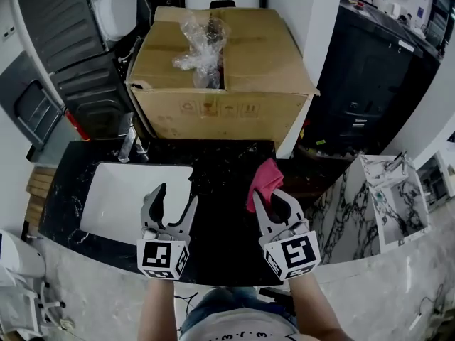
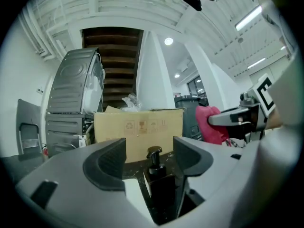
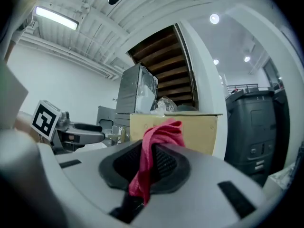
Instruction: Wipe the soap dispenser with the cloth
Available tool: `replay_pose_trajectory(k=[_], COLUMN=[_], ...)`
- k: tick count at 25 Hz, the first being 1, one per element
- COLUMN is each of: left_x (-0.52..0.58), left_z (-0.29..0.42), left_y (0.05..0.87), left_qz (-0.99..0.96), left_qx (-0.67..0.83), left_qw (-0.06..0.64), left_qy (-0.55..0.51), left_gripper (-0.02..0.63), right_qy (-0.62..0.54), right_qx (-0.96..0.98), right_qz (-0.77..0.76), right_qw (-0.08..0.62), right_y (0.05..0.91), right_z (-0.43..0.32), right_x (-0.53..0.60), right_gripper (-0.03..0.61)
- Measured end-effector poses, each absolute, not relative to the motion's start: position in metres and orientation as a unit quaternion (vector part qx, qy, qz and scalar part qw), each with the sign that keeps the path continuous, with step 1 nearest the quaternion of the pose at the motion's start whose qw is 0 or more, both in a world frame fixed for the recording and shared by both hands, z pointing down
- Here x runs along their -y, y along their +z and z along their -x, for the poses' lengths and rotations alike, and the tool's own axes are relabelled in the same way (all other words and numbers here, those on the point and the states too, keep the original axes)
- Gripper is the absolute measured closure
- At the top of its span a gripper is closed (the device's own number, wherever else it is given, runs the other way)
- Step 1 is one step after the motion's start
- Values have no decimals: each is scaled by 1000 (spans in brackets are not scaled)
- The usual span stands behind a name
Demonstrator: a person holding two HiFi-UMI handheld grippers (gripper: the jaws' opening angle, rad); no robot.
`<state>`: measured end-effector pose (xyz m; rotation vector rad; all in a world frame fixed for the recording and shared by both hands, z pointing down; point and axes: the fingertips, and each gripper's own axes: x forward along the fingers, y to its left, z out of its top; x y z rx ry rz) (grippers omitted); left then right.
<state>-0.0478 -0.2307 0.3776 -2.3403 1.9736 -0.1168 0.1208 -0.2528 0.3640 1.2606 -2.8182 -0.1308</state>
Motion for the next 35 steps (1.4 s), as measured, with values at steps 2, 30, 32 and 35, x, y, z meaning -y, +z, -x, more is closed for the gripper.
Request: replay_pose_trajectory(k=[2, 30, 32, 35], left_x=[228, 155, 152, 146], left_z=[50, 115, 113, 107], left_y=[370, 295, 293, 287], left_qz=[768, 812, 811, 811], left_qx=[-637, -570, -571, -570], left_qw=[48, 118, 121, 126], left_qy=[-34, 41, 42, 44], left_gripper=[308, 601, 601, 601], right_qy=[-52, -141, -144, -149], right_qx=[906, 842, 840, 837], right_qz=[-419, -521, -523, -526], right_qw=[25, 20, 19, 18], right_y=[358, 279, 276, 272], right_z=[-118, -63, -66, -72], right_x=[248, 147, 144, 137], right_gripper=[531, 532, 532, 532])
